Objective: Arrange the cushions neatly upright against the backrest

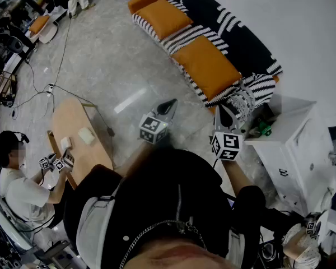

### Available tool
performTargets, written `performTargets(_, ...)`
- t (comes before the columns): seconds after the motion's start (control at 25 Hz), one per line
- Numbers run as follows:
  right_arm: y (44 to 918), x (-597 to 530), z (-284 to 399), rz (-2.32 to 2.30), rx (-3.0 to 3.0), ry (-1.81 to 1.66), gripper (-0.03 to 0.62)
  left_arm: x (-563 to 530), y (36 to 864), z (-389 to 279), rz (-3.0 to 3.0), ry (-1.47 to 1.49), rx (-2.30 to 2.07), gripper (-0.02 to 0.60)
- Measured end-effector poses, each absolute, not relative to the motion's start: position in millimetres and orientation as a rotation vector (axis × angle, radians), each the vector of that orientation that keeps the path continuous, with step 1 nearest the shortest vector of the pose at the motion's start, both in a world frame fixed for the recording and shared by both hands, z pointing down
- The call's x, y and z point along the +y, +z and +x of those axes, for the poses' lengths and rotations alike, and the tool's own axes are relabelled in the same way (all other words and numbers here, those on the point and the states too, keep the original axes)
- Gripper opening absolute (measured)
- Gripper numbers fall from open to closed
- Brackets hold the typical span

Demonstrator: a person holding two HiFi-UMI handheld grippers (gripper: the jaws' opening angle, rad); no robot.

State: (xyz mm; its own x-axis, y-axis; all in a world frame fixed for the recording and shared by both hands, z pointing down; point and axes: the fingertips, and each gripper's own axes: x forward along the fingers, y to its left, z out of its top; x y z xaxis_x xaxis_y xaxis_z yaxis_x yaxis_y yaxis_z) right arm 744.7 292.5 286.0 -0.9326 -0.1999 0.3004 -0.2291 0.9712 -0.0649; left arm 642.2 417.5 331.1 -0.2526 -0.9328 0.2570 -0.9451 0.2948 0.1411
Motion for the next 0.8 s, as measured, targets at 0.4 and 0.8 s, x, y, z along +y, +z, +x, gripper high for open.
performTargets(0.4, 296, 289, 757, 0.34, -2.856, 0.222, 0.003, 415, 339, 653, 1.712, 0.082, -2.259, 0.005)
performTargets(0.8, 305, 290, 768, 0.386, -2.84, 0.214, 0.003, 408, 345, 661, 1.743, 0.106, -2.222, 0.005)
